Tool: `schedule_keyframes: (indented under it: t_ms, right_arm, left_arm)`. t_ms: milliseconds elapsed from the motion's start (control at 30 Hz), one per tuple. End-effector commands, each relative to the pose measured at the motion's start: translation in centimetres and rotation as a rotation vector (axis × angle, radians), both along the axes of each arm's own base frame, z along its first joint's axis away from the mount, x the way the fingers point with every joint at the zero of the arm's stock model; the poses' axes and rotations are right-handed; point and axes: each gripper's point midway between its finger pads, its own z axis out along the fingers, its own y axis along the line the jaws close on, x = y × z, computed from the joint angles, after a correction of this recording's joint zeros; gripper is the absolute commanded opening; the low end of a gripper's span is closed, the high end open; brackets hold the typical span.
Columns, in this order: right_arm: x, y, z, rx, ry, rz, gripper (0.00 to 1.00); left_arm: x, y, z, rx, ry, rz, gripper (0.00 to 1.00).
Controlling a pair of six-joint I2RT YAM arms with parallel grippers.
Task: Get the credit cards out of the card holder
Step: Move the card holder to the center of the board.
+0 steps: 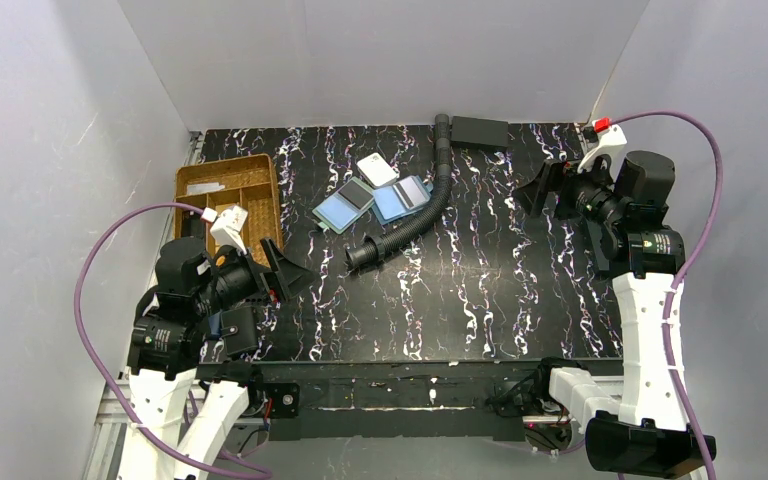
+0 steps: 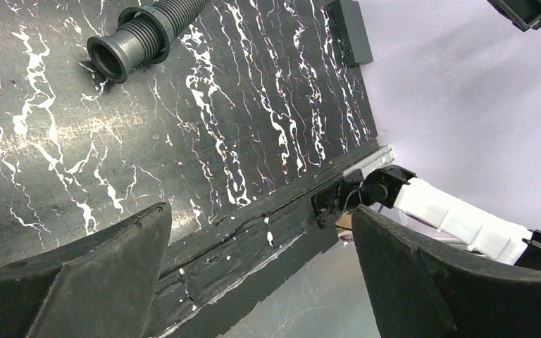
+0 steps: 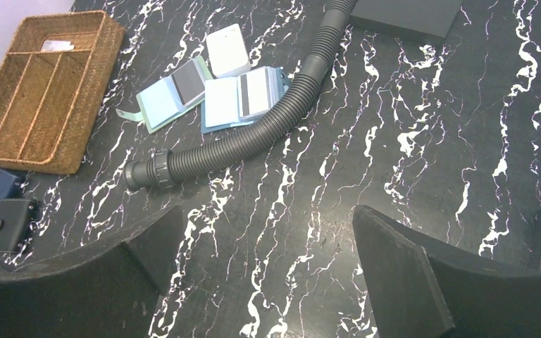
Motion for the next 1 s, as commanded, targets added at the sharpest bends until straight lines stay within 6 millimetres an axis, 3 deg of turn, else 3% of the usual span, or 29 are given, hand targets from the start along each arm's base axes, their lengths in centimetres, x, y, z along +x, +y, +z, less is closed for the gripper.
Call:
schedule_keyframes:
  t_ms: [0, 400, 633, 767, 967]
  right_arm:
    - [-0.1, 0.2, 2.4, 0.003, -0.073, 0.013, 1.00]
    - [0.0, 0.3, 1.7, -0.010, -0.071, 0.030, 1.00]
    - [-2.1, 2.2, -3.5, -0.185, -0.093, 0.345, 1.00]
    - [-3.3, 3.2, -5.7, -0.195, -0.099, 0.469, 1.00]
    - [-3.0, 3.5, -8.2, -0.195, -0.074, 0.516, 1.00]
  left_arm:
    - [0.2, 0.1, 1.0, 0.008, -0.039, -0.003, 0.99]
    - [0.6, 1.3, -0.3, 0.076, -0.044, 0.050, 0.99]
    - [2.6, 5.2, -5.2, 0.237, 0.051, 0.278, 0.99]
    - [3.5, 7.3, -6.5, 0.280, 0.050, 0.413, 0.99]
    - [4.7, 9.6, -8.2, 0.352, 0.056, 0.530, 0.99]
